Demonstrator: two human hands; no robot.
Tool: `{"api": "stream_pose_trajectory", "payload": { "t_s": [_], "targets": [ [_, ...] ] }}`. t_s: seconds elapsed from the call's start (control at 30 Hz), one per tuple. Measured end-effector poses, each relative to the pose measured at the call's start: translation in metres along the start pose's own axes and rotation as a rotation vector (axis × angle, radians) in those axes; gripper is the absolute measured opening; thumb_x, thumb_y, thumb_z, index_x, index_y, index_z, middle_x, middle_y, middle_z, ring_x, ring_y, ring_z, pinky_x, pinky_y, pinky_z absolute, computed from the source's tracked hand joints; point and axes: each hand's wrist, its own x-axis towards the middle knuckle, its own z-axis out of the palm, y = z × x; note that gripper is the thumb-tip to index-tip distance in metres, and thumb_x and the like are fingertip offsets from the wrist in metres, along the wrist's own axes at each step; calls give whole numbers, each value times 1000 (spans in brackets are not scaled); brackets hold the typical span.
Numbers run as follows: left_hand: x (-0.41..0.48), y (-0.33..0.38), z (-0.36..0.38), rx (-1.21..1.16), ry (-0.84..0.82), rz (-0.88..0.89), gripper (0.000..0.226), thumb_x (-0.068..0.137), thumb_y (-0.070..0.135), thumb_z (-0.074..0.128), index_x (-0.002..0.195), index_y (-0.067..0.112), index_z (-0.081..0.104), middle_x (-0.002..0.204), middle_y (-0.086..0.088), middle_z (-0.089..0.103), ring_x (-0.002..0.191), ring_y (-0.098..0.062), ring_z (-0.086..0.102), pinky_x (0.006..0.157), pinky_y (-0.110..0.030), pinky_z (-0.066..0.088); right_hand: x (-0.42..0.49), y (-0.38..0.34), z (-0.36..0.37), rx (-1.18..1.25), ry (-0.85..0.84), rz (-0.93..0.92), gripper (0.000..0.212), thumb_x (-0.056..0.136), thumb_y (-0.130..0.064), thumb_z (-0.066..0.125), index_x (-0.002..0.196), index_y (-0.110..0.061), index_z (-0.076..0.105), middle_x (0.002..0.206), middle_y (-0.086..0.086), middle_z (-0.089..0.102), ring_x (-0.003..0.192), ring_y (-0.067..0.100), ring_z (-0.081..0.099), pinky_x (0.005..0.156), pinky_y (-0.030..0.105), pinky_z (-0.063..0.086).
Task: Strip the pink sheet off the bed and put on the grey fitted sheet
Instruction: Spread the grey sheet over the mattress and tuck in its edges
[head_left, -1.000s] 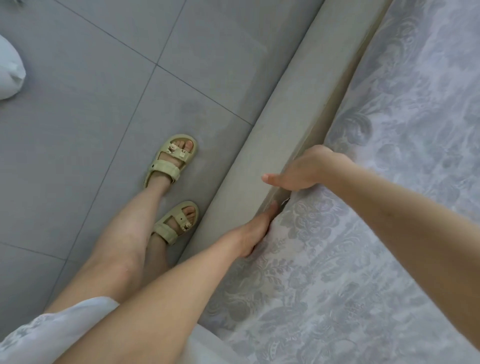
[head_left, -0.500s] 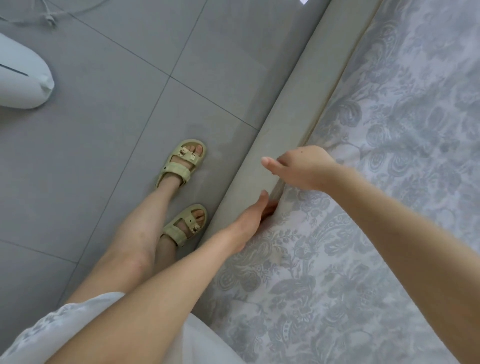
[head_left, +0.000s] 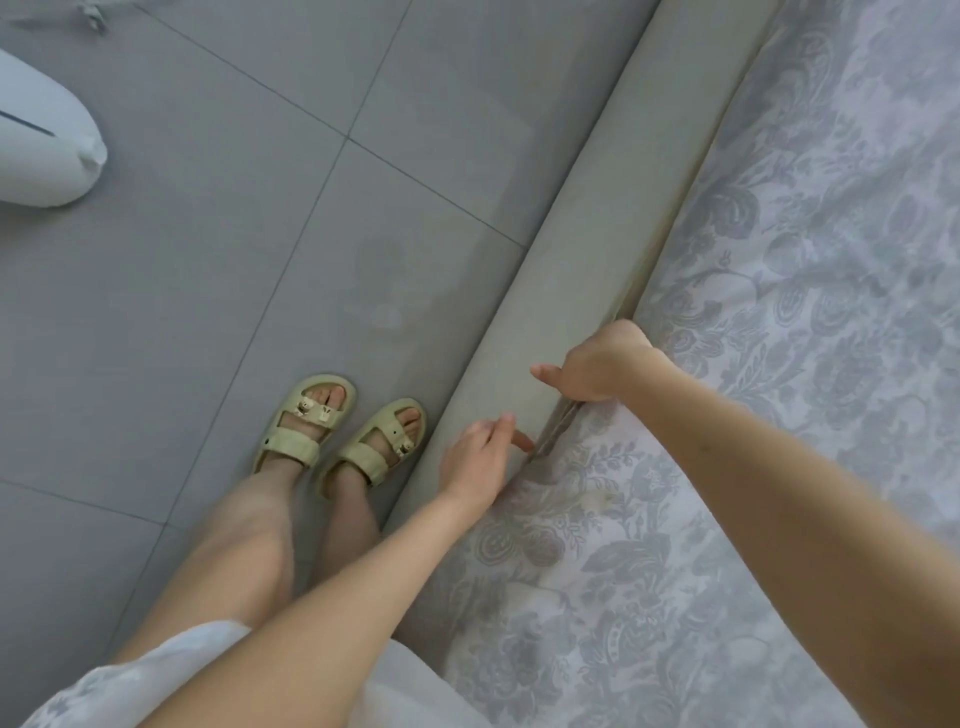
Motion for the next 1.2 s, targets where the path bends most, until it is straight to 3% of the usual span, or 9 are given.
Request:
{"api": "stream_pose_trajectory", "payload": {
  "t_s": [0.1, 0.2, 0.37, 0.53, 0.7, 0.8, 0.9, 1.03, 1.2],
  "targets": [
    [-2, -31, -19, 107, -136, -100, 56, 100, 48, 26, 85, 21, 73, 130, -2, 55, 125, -19, 45, 107, -32, 28, -4, 0, 5, 184, 164, -1, 72, 97, -57, 6, 63, -12, 50, 67, 4, 55, 76, 24, 58, 86, 32, 43],
    [-10, -43, -17, -25, -272, -213, 64, 96, 59, 23, 94, 16, 71, 115, -7, 65, 112, -23, 57, 102, -34, 38, -17, -7, 19, 260, 335, -30, 69, 97, -55, 4, 54, -14, 40, 54, 1, 49, 59, 22, 49, 95, 36, 39],
    [-36, -50, -10, -213, -229, -217, 51, 100, 46, 29, 82, 20, 68, 102, -9, 71, 99, -23, 64, 97, -40, 46, -32, -21, 33, 75, 394, -96, 114, 69, -63, -38, 73, -23, 68, 71, -9, 53, 87, 19, 54, 92, 34, 31],
    [-54, -68, -16, -451, -204, -146, 38, 102, 35, 31, 107, 14, 62, 109, -6, 66, 100, -16, 62, 79, -22, 49, -49, -44, 39, 49, 339, -205, 91, 77, -59, -19, 79, -28, 66, 74, -12, 54, 86, 15, 54, 92, 35, 32],
    [-70, -73, -17, -495, -252, -37, 42, 100, 40, 29, 121, 20, 60, 117, 4, 65, 101, 0, 62, 80, -12, 49, -32, -65, 47, -30, 102, -129, 79, 92, -61, -2, 111, -25, 66, 119, -4, 64, 118, 14, 50, 106, 36, 21],
    [-75, -71, -9, -460, -308, -14, 49, 96, 52, 28, 123, 26, 60, 122, 9, 63, 109, 1, 59, 96, -19, 46, -24, -74, 44, -70, -38, -17, 84, 90, -67, -2, 138, -19, 48, 145, 5, 45, 136, 23, 37, 110, 38, 27],
    [-76, -73, 10, -306, -442, -10, 62, 88, 72, 24, 131, 37, 53, 137, 16, 52, 128, -3, 44, 114, -31, 28, -40, -69, 45, -7, -80, 34, 91, 88, -69, -2, 135, -12, 50, 143, 11, 46, 133, 29, 41, 102, 38, 34],
    [-73, -72, 35, -282, -558, -153, 59, 96, 61, 20, 140, 29, 44, 144, 7, 44, 132, -10, 40, 114, -31, 24, -52, -64, 33, 75, -203, 104, 92, 86, -73, -1, 140, -13, 44, 147, 12, 40, 133, 30, 40, 101, 38, 34],
    [-51, -83, 29, -390, -590, -283, 69, 86, 73, 23, 140, 34, 41, 138, 7, 50, 125, -11, 48, 113, -35, 29, -23, -88, 40, 17, -331, 100, 79, 93, -67, 6, 149, -15, 27, 156, 7, 25, 142, 26, 26, 113, 38, 24]
  ]
}}
